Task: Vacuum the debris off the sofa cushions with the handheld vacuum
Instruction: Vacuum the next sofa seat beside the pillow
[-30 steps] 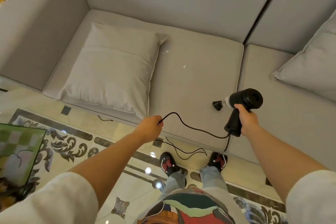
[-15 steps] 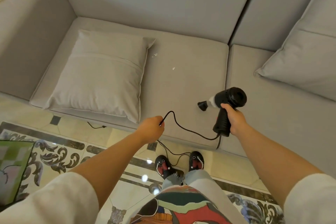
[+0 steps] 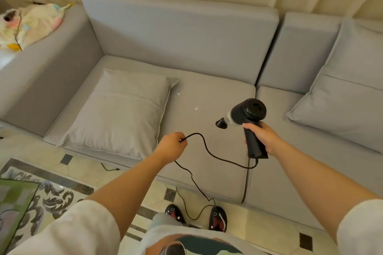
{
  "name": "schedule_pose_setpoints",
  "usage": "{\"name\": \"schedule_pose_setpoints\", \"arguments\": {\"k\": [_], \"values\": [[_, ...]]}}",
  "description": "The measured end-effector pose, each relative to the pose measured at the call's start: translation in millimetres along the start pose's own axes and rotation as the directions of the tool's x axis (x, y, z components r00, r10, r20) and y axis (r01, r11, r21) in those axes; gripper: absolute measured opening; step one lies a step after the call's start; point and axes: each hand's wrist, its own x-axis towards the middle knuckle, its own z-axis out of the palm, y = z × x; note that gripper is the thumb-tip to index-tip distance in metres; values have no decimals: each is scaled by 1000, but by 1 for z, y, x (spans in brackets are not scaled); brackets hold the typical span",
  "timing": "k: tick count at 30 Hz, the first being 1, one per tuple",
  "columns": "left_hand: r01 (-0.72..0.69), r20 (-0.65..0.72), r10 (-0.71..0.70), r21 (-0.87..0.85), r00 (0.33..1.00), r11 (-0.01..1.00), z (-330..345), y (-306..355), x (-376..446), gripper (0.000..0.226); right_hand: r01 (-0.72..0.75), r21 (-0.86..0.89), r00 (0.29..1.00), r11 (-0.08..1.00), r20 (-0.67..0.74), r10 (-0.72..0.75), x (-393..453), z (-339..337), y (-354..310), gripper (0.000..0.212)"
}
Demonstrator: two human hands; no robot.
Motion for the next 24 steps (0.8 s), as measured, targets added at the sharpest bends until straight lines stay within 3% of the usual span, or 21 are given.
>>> {"name": "schedule_pose_setpoints", "arguments": {"k": [8, 15, 19, 24], "values": [[8, -1, -8, 36, 1000, 999, -47, -24, 34, 23, 11, -74, 999, 997, 37, -8, 21, 30, -43, 46], [-8, 3, 8, 4, 1000, 1000, -129, -71, 90, 19, -2, 40, 988, 999, -151, 8, 56, 124, -90, 44], [-27, 49, 23, 83, 999, 996, -161, -92, 121, 19, -6, 77, 975, 997, -221, 23, 71, 165, -101, 50], [-6, 138, -7, 92, 990, 996, -163, -102, 141, 37, -54, 46, 956, 997, -286, 65, 87, 177, -102, 49]]}}
